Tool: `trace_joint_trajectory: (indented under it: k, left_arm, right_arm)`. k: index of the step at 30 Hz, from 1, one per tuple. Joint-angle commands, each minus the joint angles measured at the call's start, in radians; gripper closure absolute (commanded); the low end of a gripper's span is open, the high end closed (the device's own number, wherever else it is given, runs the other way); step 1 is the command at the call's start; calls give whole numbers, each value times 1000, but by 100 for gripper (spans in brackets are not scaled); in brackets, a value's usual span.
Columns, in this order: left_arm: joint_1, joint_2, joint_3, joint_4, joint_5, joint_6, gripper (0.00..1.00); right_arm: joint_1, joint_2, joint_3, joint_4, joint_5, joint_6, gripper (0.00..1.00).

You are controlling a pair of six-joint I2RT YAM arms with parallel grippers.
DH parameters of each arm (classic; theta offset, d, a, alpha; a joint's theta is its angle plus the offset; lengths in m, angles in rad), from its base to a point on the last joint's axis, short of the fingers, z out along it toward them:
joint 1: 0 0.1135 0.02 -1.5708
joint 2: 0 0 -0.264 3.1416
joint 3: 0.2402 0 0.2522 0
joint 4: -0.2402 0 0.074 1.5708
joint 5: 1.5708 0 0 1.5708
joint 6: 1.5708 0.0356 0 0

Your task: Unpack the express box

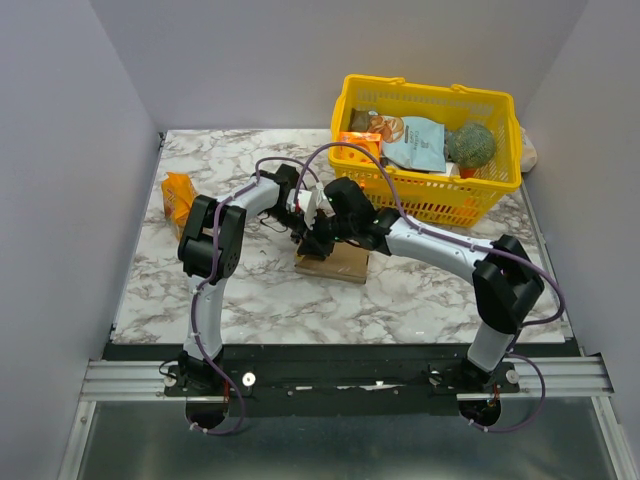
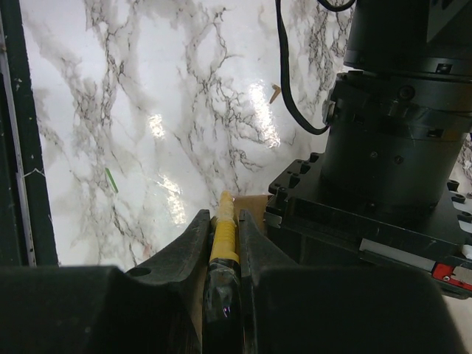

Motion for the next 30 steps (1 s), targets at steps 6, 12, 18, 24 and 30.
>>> trace_joint_trajectory:
  k: [6, 12, 18, 24, 30]
  left_arm:
    - [-1, 53, -15, 36, -148, 28, 100]
    - [-1, 55, -15, 37, -148, 28, 100]
    - [-1, 58, -16, 36, -153, 28, 100]
    - [-1, 59, -14, 37, -152, 25, 100]
    - [-1, 56, -18, 34, -155, 27, 100]
  right_arm:
    - [-1, 34, 9, 22, 42, 20, 100]
    - [1, 28, 3, 22, -3, 34, 100]
    - [-1, 6, -9, 25, -35, 22, 100]
    - [-1, 20, -15, 23, -15, 14, 100]
    - [2, 41, -14, 23, 16, -3, 100]
